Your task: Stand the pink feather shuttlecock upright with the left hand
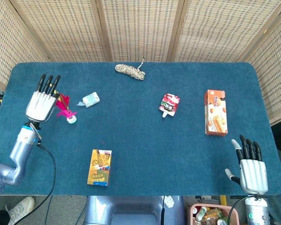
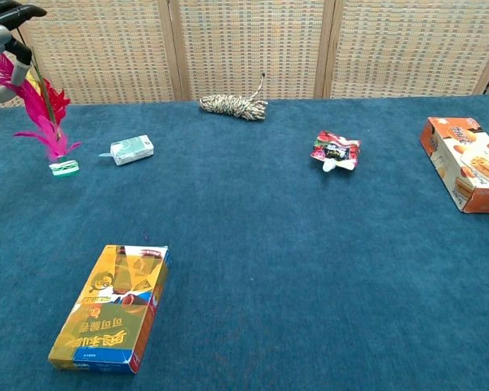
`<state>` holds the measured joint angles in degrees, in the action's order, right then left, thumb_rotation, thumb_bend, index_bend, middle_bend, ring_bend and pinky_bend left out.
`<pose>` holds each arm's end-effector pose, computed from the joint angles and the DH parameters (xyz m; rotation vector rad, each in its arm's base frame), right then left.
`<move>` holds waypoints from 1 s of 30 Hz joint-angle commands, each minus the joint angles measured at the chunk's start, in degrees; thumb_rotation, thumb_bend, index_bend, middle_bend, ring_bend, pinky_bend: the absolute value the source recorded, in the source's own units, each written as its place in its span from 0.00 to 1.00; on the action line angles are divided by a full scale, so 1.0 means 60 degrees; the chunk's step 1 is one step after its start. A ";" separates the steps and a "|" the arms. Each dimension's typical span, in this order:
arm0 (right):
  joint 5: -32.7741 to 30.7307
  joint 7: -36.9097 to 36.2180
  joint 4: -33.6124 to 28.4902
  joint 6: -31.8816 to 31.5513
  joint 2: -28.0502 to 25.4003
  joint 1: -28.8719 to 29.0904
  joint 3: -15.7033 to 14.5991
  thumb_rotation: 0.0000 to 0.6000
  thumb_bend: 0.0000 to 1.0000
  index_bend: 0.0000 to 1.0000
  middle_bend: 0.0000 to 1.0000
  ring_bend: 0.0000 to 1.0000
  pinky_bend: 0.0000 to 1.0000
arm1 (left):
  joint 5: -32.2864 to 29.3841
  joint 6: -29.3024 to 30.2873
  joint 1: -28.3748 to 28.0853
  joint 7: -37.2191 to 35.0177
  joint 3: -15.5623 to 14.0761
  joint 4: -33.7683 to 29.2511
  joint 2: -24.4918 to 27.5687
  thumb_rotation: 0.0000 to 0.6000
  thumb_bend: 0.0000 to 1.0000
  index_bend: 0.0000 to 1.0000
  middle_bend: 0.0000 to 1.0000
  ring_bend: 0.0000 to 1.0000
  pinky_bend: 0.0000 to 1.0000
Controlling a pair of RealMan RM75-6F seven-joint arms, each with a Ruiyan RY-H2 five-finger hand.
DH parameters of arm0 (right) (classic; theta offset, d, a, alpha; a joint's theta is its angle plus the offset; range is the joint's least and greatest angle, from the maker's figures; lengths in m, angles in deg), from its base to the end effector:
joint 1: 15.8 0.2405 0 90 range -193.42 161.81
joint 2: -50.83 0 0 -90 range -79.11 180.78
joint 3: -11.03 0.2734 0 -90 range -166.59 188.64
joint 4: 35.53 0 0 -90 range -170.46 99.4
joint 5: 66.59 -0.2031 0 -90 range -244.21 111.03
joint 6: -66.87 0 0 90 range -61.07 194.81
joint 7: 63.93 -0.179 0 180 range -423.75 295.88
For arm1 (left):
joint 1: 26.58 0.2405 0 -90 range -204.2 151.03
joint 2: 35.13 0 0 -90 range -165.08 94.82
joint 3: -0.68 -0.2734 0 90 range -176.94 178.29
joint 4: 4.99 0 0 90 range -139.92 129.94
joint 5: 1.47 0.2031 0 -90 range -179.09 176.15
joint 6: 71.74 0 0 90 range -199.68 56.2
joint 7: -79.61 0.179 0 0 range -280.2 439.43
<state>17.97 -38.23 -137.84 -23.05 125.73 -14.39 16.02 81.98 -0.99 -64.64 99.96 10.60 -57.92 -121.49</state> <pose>-0.2817 -0.2021 0.1251 1.3016 -0.8240 0.8300 -0.2364 0.4384 0.1036 -1.6267 -0.1415 -0.7148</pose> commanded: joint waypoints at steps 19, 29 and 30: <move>0.0178 -0.0163 -0.0177 -0.0016 -0.0146 -0.0034 -0.0141 1.00 0.00 0.00 0.00 0.00 0.00 | 0.1263 0.0492 0.0098 0.0064 -0.1179 0.0734 -0.0974 1.00 0.43 0.71 0.00 0.00 0.00; 0.0393 -0.0136 -0.0269 -0.0024 -0.0170 -0.0049 -0.0267 1.00 0.00 0.00 0.00 0.00 0.00 | 0.1540 0.1732 0.0886 -0.0184 -0.1411 -0.0417 -0.0400 1.00 0.00 0.00 0.00 0.00 0.00; 0.0431 -0.0151 -0.0291 -0.0043 -0.0186 -0.0060 -0.0283 1.00 0.00 0.00 0.00 0.00 0.00 | 0.1565 0.1929 0.0992 -0.0322 -0.1412 -0.0583 -0.0284 1.00 0.00 0.00 0.00 0.00 0.00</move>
<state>20.41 -39.06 -139.48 -23.21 124.70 -14.69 14.41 91.01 8.63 -59.95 99.35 2.19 -59.72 -124.47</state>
